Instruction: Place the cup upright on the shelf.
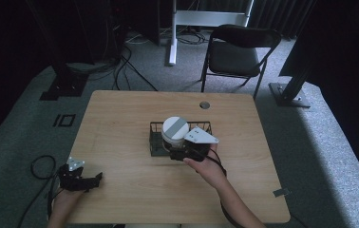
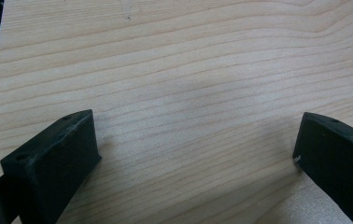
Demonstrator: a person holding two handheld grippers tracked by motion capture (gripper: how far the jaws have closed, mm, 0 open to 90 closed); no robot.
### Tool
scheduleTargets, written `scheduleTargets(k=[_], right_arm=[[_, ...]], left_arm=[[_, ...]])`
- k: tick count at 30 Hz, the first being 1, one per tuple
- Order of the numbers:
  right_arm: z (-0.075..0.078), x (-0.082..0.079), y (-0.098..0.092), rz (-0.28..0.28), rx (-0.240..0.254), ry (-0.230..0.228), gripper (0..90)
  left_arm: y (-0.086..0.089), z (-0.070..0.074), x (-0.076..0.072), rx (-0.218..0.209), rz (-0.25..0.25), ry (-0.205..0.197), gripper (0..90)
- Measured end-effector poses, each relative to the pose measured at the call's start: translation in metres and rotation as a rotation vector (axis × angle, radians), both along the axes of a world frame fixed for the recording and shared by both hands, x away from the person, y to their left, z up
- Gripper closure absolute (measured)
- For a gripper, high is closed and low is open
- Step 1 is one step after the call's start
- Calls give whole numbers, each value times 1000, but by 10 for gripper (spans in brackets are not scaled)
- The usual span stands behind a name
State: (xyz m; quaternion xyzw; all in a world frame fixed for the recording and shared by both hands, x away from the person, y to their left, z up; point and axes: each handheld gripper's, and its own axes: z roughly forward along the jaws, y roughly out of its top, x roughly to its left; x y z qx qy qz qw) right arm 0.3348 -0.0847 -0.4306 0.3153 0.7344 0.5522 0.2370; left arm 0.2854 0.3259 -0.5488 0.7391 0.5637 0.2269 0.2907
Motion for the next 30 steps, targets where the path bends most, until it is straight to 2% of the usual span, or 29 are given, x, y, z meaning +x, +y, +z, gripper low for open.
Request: scheduleTargets(k=[5, 14, 24, 30], right_arm=[[5, 7, -4, -37, -4, -9, 183], [6, 24, -16, -144, -11, 5, 183], [-5, 44, -28, -258, -59, 25, 183], [-12, 51, -31, -305, -81, 42, 183]], left_arm=[[0, 0, 0, 0, 0, 0, 1], [0, 0, 0, 0, 0, 0, 1], [0, 0, 0, 0, 0, 0, 1], [0, 0, 0, 1, 0, 1, 1]])
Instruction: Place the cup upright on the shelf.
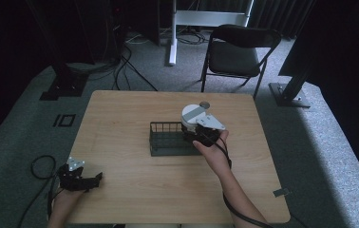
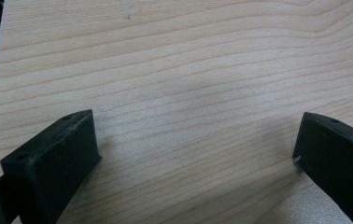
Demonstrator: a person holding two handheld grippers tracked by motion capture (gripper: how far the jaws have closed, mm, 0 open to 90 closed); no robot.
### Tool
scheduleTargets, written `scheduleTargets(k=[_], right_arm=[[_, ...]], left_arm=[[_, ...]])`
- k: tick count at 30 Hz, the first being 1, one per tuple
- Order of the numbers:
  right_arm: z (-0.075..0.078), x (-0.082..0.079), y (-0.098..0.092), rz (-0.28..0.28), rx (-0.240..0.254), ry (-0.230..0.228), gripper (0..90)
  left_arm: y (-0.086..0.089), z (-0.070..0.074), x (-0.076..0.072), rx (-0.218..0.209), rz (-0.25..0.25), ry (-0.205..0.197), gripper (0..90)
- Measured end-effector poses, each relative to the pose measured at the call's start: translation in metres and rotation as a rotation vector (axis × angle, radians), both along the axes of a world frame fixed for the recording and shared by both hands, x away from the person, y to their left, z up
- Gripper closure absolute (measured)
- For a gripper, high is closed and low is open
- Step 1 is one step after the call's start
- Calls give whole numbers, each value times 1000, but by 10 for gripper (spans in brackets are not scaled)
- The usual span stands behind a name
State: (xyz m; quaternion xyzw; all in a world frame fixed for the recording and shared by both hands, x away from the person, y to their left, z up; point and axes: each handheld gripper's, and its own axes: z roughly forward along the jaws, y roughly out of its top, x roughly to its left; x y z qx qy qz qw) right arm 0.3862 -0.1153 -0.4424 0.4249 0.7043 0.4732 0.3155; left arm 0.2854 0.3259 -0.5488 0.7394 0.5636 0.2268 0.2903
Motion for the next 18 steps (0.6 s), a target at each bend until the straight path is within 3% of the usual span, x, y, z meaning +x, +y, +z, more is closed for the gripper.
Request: scheduleTargets(k=[10, 12, 18], right_arm=[[-16, 10, -5, -86, -25, 75, 183], [-18, 11, -5, -91, -8, 97, 183], [-22, 12, -3, -88, -18, 109, 183]], left_arm=[[0, 0, 0, 0, 0, 0, 1], [0, 0, 0, 0, 0, 0, 1], [0, 0, 0, 0, 0, 0, 1]])
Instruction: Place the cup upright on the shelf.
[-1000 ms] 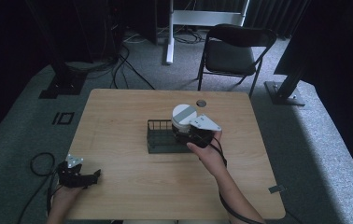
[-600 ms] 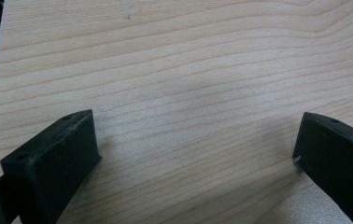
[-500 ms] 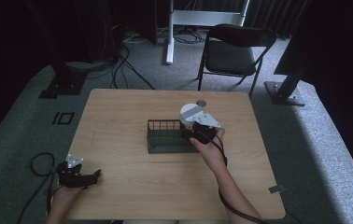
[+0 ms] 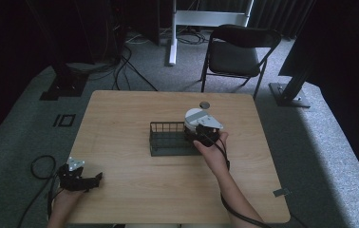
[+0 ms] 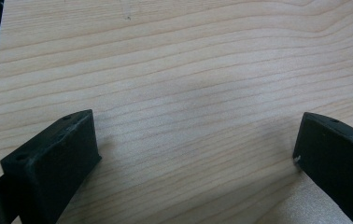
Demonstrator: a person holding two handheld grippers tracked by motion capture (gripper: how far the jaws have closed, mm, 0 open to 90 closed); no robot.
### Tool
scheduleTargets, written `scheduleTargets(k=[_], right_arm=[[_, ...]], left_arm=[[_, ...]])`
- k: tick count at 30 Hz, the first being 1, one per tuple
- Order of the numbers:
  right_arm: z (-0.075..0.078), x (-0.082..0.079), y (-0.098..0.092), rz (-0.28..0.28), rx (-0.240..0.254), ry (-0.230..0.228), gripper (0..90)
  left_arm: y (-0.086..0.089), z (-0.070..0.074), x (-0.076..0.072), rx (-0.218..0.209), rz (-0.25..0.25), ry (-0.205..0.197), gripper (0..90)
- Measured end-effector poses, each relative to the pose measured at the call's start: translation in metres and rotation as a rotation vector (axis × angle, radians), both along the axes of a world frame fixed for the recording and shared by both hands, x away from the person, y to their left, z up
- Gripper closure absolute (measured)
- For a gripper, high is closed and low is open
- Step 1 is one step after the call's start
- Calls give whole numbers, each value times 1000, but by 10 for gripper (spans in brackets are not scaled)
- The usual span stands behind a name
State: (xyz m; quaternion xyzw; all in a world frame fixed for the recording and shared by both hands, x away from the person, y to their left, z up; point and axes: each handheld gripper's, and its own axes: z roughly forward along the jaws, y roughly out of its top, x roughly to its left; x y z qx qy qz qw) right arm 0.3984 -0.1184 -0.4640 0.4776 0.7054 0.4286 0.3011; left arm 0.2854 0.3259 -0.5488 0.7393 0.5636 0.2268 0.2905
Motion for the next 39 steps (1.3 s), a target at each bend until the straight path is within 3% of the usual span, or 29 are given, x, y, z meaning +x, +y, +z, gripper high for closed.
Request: scheduleTargets(k=[13, 22, 30, 39], right_arm=[[-10, 1, 5, 39, -20, 43, 183], [-12, -2, 7, 37, -36, 25, 182], [-12, -3, 4, 49, 7, 26, 169], [-14, -7, 2, 71, 15, 8, 128]], left_arm=[[0, 0, 0, 0, 0, 0, 1], [0, 0, 0, 0, 0, 0, 1], [0, 0, 0, 0, 0, 0, 1], [0, 0, 0, 0, 0, 0, 1]])
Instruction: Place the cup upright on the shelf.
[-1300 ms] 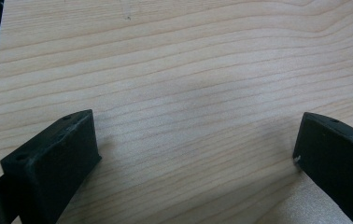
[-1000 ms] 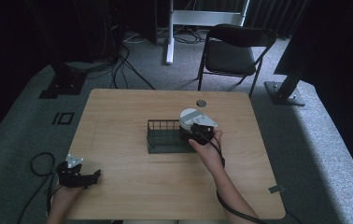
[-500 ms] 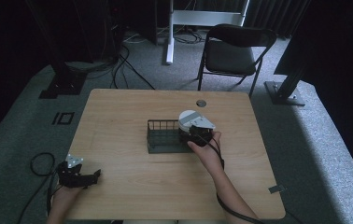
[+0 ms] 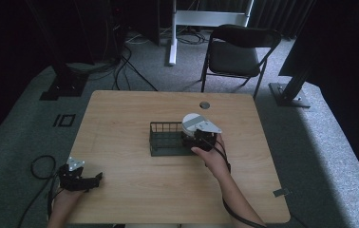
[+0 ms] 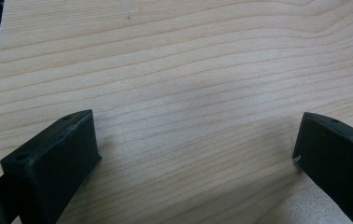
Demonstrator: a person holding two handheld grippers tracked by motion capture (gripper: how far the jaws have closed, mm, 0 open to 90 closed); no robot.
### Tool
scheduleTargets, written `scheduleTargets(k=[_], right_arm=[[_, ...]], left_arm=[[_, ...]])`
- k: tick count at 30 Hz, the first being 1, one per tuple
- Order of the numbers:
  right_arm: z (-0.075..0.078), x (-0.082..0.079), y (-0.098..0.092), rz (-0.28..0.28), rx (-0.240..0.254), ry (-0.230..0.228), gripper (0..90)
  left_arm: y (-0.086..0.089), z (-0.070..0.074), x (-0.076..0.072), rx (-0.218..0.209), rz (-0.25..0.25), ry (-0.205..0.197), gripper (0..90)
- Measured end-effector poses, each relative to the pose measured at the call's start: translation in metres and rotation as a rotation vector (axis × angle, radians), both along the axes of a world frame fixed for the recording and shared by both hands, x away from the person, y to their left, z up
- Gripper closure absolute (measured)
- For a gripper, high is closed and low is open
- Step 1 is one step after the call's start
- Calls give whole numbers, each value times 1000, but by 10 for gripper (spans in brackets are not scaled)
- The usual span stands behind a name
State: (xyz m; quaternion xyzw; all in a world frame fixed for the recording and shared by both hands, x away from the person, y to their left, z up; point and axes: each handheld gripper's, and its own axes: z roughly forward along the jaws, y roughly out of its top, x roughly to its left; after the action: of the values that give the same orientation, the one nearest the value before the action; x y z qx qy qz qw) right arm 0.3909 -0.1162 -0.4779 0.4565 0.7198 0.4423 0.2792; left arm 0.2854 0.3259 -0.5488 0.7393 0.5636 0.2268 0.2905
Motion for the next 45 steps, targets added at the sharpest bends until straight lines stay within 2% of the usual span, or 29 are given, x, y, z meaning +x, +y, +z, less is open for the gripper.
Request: scheduleTargets(k=[10, 26, 45], right_arm=[[2, -9, -7, 13, -3, -22, 127], [4, -22, -18, 33, 13, -32, 126], [0, -40, -49, -6, 28, -52, 126]], left_arm=[[0, 0, 0, 0, 0, 0, 1], [0, 0, 0, 0, 0, 0, 1], [0, 0, 0, 0, 0, 0, 1]])
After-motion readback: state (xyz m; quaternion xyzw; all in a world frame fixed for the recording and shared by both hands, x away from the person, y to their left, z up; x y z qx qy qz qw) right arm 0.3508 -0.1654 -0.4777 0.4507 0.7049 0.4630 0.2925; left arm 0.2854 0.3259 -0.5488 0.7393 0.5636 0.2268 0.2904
